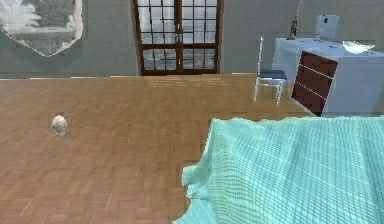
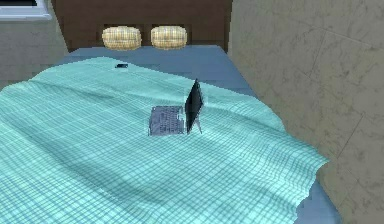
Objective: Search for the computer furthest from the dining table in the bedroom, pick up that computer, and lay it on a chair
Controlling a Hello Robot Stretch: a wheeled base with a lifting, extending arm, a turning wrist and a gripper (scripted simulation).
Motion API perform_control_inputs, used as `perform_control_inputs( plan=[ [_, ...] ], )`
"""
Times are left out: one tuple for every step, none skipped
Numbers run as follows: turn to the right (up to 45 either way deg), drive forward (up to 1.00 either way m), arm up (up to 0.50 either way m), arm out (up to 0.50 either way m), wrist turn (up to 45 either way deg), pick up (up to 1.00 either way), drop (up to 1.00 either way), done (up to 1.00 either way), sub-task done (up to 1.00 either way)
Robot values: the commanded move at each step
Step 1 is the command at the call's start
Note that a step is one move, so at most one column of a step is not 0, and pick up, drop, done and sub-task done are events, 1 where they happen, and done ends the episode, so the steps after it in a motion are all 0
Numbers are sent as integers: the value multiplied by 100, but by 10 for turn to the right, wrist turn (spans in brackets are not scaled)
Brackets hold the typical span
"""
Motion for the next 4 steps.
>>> perform_control_inputs(
  plan=[
    [0, 0, 36, 0, 0, 0, 0, 0, 0],
    [0, 0, 0, 50, 0, 0, 0, 0, 0],
    [0, 0, 0, 0, 450, 0, 0, 0, 0],
    [0, 0, 0, 0, 450, 0, 0, 0, 0]
  ],
)
